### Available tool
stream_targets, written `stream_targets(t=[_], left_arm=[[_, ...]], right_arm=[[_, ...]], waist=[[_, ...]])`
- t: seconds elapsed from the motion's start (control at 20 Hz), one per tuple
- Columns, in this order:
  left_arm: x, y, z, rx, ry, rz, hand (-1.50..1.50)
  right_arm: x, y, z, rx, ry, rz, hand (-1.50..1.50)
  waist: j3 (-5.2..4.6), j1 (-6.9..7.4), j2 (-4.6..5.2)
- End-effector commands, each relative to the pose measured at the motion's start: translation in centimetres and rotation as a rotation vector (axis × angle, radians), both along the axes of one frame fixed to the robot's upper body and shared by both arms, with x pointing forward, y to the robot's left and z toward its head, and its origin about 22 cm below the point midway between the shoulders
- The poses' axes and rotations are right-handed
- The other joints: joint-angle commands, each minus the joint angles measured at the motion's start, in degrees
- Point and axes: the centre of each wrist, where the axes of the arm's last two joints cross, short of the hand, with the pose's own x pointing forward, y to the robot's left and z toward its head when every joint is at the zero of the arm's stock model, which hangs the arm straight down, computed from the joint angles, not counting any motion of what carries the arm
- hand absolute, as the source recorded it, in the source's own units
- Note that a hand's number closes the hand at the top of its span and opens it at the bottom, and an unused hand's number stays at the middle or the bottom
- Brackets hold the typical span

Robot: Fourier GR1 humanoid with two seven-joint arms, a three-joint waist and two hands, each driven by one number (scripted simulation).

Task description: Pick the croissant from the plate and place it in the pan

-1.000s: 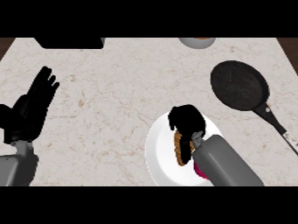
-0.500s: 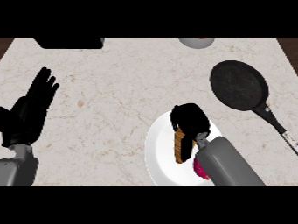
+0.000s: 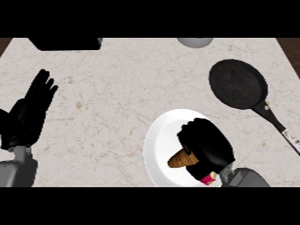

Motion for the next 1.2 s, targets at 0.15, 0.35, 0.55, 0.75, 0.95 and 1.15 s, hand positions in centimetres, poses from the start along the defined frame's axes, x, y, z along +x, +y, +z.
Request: stream_targets(t=[0.15,0.35,0.55,0.75,0.95,1.15], left_arm=[[0.3,0.3,-0.6,-0.012,0.002,0.010,0.00],[-0.5,0.2,-0.1,0.014,-0.011,0.008,0.00],[0.0,0.2,-1.1,-0.005,-0.018,-0.019,0.00],[0.7,-1.0,-0.3,0.011,-0.005,-0.012,0.00],[-0.1,-0.8,-0.8,0.009,-0.010,-0.018,0.00],[0.1,-1.0,0.3,0.007,-0.011,-0.031,0.00]], right_arm=[[-4.1,-2.3,7.8,0.110,-0.360,0.030,1.50],[-6.8,-4.4,12.3,0.132,-0.385,0.003,1.50],[-4.2,-4.3,13.3,0.197,-0.370,-0.079,1.50],[-1.8,-7.5,14.3,0.251,-0.375,-0.156,1.50],[1.8,-8.7,13.6,0.278,-0.403,-0.231,1.50],[6.3,-13.7,13.1,0.345,-0.406,-0.295,1.50]], waist=[[0.04,-0.67,0.01],[0.05,0.19,0.17],[0.06,0.99,0.45],[0.08,0.99,0.52],[0.08,1.36,0.54],[0.14,2.03,0.72]])
